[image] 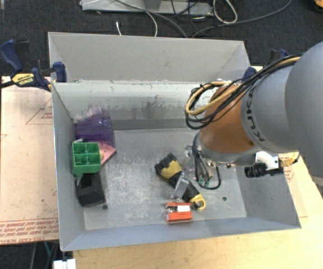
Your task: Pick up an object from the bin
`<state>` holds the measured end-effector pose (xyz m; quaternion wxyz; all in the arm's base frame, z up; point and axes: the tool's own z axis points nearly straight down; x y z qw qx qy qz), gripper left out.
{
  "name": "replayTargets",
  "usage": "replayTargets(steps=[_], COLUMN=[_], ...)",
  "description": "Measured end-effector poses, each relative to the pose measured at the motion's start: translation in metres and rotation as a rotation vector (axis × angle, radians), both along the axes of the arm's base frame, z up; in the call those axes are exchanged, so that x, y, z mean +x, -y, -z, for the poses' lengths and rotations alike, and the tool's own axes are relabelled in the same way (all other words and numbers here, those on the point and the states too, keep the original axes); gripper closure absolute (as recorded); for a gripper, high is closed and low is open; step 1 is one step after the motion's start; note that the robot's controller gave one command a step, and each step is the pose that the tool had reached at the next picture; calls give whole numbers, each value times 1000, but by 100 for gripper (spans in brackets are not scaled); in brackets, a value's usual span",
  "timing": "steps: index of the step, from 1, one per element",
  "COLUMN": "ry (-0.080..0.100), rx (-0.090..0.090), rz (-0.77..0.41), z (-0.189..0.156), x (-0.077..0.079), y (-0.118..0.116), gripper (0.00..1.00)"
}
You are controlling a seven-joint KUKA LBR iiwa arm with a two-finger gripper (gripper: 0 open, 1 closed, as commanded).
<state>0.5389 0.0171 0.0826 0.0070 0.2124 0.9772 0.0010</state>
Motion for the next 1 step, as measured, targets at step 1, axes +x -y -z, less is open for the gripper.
replayTargets(steps=[1], ry=[0], rx=[1], rz=[34], z=[5], x=[-2], y=[-4], gripper=[0])
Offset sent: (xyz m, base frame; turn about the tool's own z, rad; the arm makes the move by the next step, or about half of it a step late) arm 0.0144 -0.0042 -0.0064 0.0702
